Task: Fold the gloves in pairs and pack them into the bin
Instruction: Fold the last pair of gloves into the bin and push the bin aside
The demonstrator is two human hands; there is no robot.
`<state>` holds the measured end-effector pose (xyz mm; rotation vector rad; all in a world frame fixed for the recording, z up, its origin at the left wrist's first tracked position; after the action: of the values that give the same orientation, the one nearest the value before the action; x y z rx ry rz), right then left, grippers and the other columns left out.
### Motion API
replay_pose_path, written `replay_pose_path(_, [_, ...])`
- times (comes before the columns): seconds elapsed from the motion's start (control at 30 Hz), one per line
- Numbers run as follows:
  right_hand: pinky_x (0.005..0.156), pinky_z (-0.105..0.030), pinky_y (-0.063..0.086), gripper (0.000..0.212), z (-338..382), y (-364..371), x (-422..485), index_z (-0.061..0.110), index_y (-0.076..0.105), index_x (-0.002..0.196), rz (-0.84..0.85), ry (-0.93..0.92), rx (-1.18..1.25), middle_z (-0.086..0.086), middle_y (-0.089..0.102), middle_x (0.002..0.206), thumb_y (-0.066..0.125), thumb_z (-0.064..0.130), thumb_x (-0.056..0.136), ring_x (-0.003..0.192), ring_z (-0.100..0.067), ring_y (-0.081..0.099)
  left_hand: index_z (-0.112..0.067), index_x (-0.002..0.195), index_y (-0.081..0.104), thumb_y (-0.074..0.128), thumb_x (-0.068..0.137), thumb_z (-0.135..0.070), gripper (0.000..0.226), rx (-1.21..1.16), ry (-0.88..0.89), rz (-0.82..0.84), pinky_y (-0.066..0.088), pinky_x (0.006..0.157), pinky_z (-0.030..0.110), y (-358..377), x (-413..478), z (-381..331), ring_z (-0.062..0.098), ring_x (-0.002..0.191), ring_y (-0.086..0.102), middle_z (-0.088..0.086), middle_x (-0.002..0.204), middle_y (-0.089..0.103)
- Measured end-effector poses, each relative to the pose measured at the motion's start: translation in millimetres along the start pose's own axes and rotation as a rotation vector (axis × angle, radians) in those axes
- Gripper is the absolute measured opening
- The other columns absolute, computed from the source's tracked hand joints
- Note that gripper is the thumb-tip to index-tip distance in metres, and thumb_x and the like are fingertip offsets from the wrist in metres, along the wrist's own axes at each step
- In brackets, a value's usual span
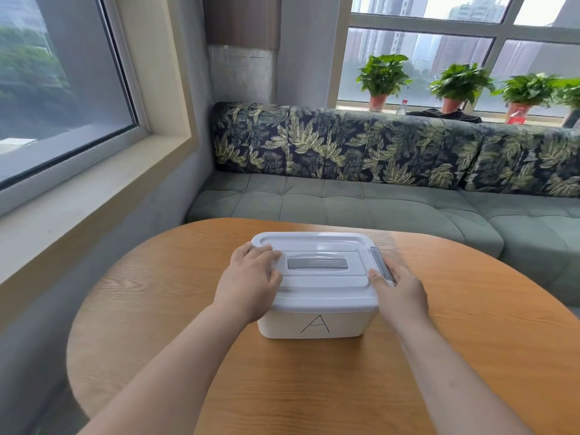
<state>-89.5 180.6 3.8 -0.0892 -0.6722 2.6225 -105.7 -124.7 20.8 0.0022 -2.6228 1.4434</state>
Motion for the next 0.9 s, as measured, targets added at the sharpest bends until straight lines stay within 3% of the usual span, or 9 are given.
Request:
replay_pose_path(0.2, [0.108, -0.036, 0.046, 0.054, 12.9, 2.4, 13.8, 0.026, 0.058, 0.153, 0.114, -0.012, -0.119, 0.003, 0.064, 0.148, 0.071, 0.037, 0.101, 0.133, -0.024, 0.06, -0.039, 0.147, 0.056, 0.042, 0.106, -0.049, 0.044, 0.321, 0.064, 0.004, 0.037, 0.114, 0.04, -17.8, -7.3, -5.4, 0.025, 0.137, 0.038, -0.012, 0.152, 0.053])
replay_pose_path(0.33, [0.111, -0.04, 0.044, 0.05, 26.7, 19.1, 20.7, 0.028, 0.059, 0.152, 0.187, -0.028, -0.174, 0.0, 0.061, 0.151, 0.069, 0.032, 0.103, 0.134, -0.026, 0.057, -0.035, 0.126, 0.068, 0.042, 0.107, -0.057, 0.039, 0.423, 0.116, -0.095, 0.015, 0.13, 0.043, -34.1, -11.6, -0.8, 0.023, 0.126, 0.049, -0.005, 0.123, 0.063])
replay_pose_path(0.4, [0.112, -0.041, 0.044, 0.047, 35.4, 32.7, 23.4, 0.029, 0.058, 0.152, 0.213, -0.046, -0.234, -0.002, 0.061, 0.151, 0.065, 0.031, 0.105, 0.135, -0.029, 0.057, -0.032, 0.121, 0.066, 0.046, 0.105, -0.06, 0.038, 0.416, 0.11, -0.09, 0.014, 0.132, 0.043, -40.5, -12.9, 4.4, 0.023, 0.124, 0.049, -0.003, 0.118, 0.059])
replay_pose_path(0.5, [0.111, -0.043, 0.045, 0.046, 50.2, 58.9, 23.8, 0.033, 0.056, 0.153, 0.26, -0.079, -0.318, -0.007, 0.062, 0.149, 0.059, 0.032, 0.107, 0.134, -0.034, 0.056, -0.03, 0.128, 0.057, 0.05, 0.105, -0.058, 0.037, 0.345, 0.113, -0.041, 0.022, 0.128, 0.04, -48.3, -15.1, 17.1, 0.024, 0.13, 0.045, -0.003, 0.13, 0.052])
replay_pose_path(0.6, [0.11, -0.042, 0.043, 0.046, 65.7, 87.5, 18.7, 0.034, 0.051, 0.157, 0.31, -0.139, -0.394, -0.009, 0.059, 0.153, 0.052, 0.031, 0.111, 0.137, -0.037, 0.053, -0.034, 0.153, 0.047, 0.053, 0.108, -0.043, 0.046, 0.154, 0.143, 0.075, 0.016, 0.129, 0.034, -54.7, -16.9, 33.4, 0.015, 0.154, 0.031, -0.01, 0.164, 0.04])
replay_pose_path(0.67, [0.11, -0.042, 0.042, 0.046, 74.8, 107.4, 14.7, 0.038, 0.048, 0.158, 0.354, -0.155, -0.408, -0.009, 0.058, 0.154, 0.048, 0.032, 0.112, 0.138, -0.038, 0.051, -0.037, 0.158, 0.045, 0.051, 0.109, -0.039, 0.049, 0.14, 0.188, 0.149, 0.009, 0.13, 0.032, -59.0, -18.8, 44.3, 0.01, 0.159, 0.021, -0.015, 0.17, 0.033])
replay_pose_path(0.8, [0.114, -0.043, 0.041, 0.046, 92.6, 145.5, 7.8, 0.041, 0.046, 0.158, 0.408, -0.168, -0.365, -0.007, 0.055, 0.157, 0.044, 0.032, 0.113, 0.14, -0.037, 0.05, -0.048, 0.159, 0.043, 0.05, 0.105, -0.063, 0.056, 0.187, 0.193, 0.185, 0.003, 0.133, 0.039, -70.1, -25.0, 73.6, 0.008, 0.163, 0.009, -0.018, 0.174, 0.024])
replay_pose_path(0.9, [0.118, -0.043, 0.038, 0.048, 107.3, 176.1, 2.7, 0.036, 0.043, 0.16, 0.445, -0.204, -0.364, -0.006, 0.047, 0.162, 0.039, 0.03, 0.113, 0.144, -0.035, 0.046, -0.053, 0.158, 0.039, 0.049, 0.102, -0.07, 0.06, 0.218, 0.154, 0.178, 0.001, 0.133, 0.038, -82.1, -31.2, 93.5, 0.007, 0.162, 0.007, -0.017, 0.174, 0.022])
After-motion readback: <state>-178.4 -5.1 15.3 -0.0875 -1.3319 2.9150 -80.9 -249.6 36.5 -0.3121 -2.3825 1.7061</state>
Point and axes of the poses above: each hand's wrist, its own x-axis towards the middle knuckle, its own y-axis out of the palm, z = x × y, the point moved 5 cm from there along x, towards the middle knuckle
